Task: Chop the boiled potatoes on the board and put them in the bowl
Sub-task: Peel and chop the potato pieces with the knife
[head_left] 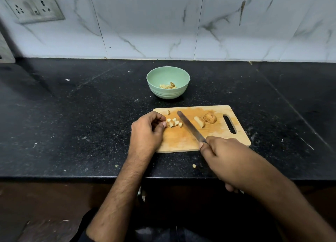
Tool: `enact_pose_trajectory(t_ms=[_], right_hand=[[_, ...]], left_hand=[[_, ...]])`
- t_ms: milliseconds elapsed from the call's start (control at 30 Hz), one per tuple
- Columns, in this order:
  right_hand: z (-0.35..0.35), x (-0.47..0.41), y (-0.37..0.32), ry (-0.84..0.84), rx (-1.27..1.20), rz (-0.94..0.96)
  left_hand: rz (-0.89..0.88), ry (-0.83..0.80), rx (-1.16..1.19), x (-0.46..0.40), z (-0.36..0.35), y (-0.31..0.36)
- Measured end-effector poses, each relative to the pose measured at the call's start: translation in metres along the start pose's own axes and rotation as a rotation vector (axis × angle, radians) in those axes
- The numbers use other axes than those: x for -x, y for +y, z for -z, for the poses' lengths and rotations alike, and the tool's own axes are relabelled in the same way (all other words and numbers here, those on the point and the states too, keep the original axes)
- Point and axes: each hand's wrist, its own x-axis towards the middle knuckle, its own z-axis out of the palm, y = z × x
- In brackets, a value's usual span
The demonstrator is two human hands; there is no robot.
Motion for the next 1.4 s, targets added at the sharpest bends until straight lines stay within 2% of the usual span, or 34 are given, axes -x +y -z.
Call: enact_pose_trajectory(t_ms=[167, 267, 467, 833, 1133, 1400], right_hand=[[-0.010, -0.021, 0.007, 0.064, 0.004, -0.042], [-0.019, -0.024, 0.004, 0.035, 0.015, -0.004], [-0.027, -0.027, -0.005, 0.043, 0.043, 0.067], [-0.011, -0.060, 0.004, 0.184, 0.063, 0.049], [-0.011, -0.058, 0.002, 0.108, 0.179, 0.168], [-0.010, -0.031, 0.028, 0.152, 0.122, -0.001]], left_hand=[[-0.044, -0.039, -0.015, -0.001, -0.002, 0.000], [-0.086, -0.027, -0.069, -0.004, -0.003, -0.003], [-0.049, 0.000, 0.000, -0.003, -0.002, -0.005], [-0.089, 0.061, 0.047, -0.011, -0.007, -0.008], [-0.026, 0.128, 0.138, -0.014, -0.003, -0.014], [-0.147, 0.141, 0.093, -0.012, -0.004, -0.009]])
